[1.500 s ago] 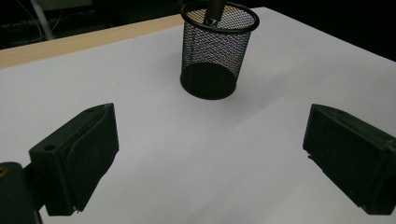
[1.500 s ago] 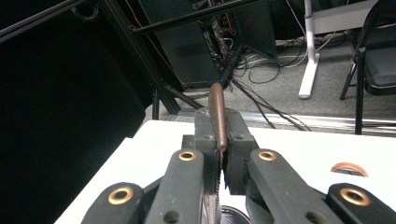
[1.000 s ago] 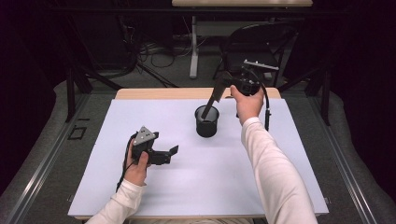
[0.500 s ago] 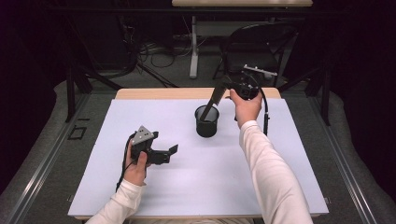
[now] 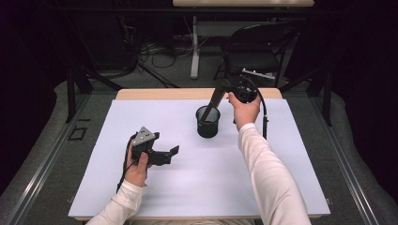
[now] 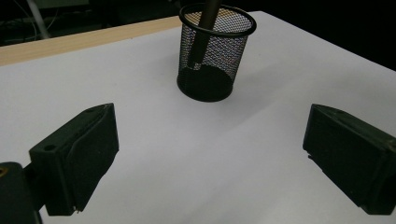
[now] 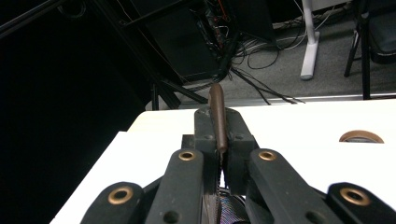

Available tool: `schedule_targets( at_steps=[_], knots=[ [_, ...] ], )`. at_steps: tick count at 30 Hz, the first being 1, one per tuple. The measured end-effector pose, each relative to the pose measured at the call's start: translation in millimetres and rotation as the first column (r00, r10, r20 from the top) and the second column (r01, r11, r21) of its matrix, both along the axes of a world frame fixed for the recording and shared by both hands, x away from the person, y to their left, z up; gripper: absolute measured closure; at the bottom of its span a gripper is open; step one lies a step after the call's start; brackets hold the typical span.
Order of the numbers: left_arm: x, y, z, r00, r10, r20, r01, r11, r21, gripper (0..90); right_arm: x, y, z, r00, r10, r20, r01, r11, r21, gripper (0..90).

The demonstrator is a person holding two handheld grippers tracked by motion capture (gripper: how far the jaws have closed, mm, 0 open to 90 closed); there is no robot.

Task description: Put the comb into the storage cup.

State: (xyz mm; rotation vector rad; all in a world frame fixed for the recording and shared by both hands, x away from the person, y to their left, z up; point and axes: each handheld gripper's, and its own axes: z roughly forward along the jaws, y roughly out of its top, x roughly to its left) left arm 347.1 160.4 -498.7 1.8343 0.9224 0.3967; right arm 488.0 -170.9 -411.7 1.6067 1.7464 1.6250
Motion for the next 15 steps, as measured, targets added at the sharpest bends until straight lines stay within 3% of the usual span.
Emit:
schedule_targets(
  at_steps=[15],
  knots=[
    [0.0, -1.6, -0.8, 1.0000, -0.002, 0.002, 0.002, 1.0000, 0.009, 3.7, 2.2, -1.3, -9.0, 0.9998, 0.002, -0.020, -0.002, 1.0000, 0.004, 86.7]
  ],
)
